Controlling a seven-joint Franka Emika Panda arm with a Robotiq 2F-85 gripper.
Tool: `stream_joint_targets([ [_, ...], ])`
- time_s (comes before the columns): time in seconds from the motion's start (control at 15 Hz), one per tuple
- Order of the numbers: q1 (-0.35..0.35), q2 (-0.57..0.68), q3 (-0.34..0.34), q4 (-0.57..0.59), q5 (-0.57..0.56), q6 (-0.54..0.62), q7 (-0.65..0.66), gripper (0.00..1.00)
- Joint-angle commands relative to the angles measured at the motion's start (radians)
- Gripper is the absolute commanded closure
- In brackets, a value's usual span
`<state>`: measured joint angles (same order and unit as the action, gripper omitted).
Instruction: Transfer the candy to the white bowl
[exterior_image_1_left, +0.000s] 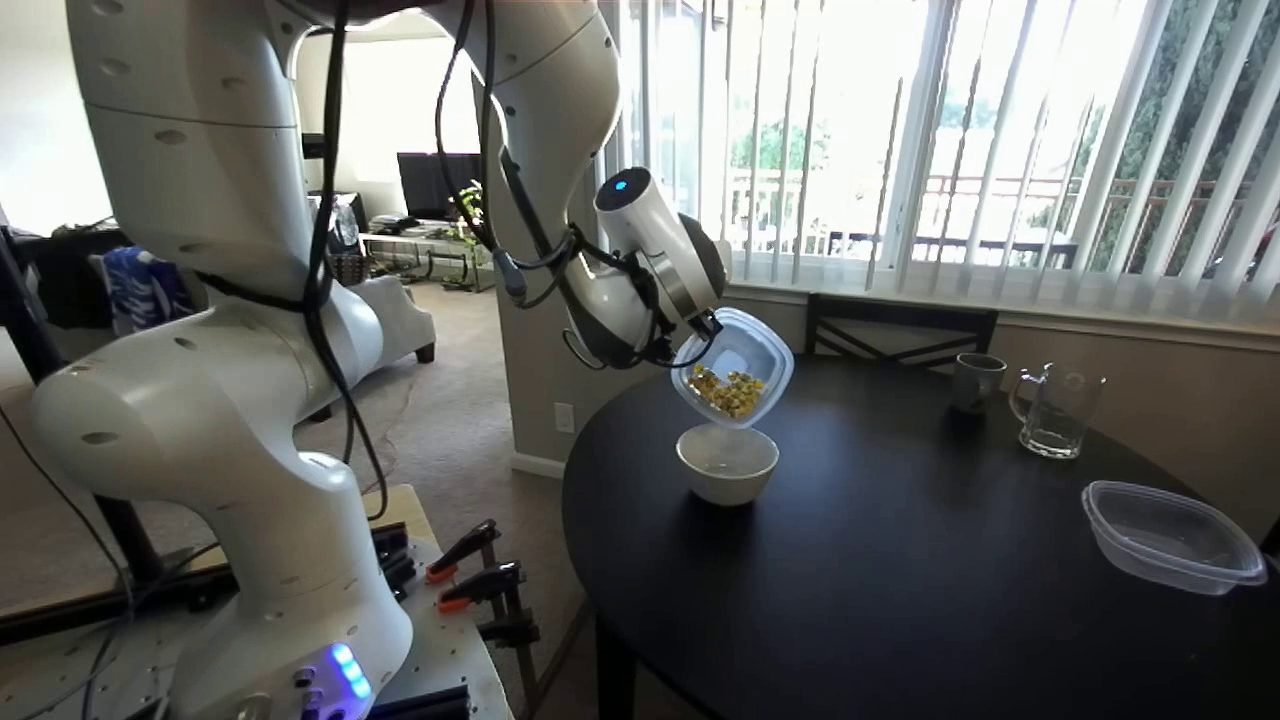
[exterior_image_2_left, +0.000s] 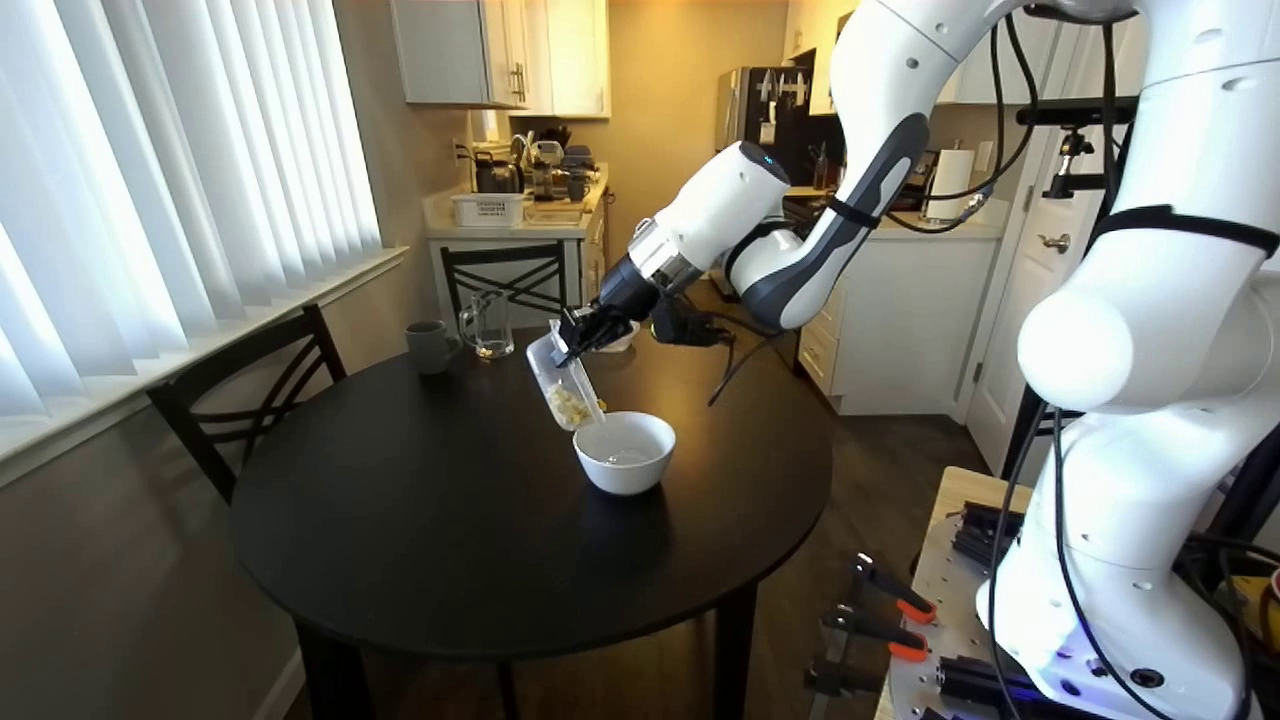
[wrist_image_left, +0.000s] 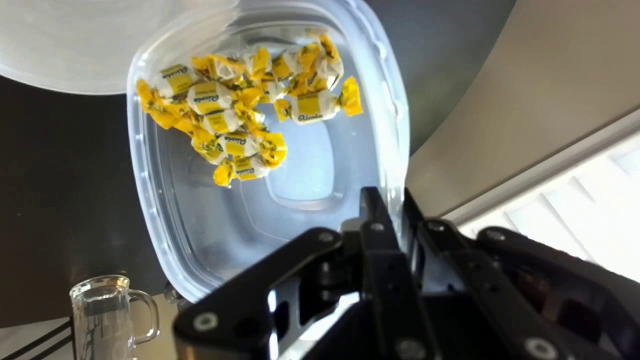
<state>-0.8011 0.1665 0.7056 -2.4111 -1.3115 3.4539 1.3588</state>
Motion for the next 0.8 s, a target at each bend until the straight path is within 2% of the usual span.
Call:
stream_joint_targets([
  [0.0, -0.268, 0.094, 0.263, 0.038, -0.035, 0.000, 0.020, 0.98],
  [0.33, -0.645, 0.226, 0.548, -0.022, -0.114, -0.001, -0.020, 0.98],
  [0.53, -0.816, 0.280, 0.637, -0.089, -0.196, -0.001, -0.021, 0.98],
  [0.67, -0.903, 0.299, 0.675, -0.140, -0.251, -0.001, -0.019, 0.98],
  [0.73, -0.924, 0.312, 0.676, -0.152, -0.284, -0.001, -0.018, 0.98],
])
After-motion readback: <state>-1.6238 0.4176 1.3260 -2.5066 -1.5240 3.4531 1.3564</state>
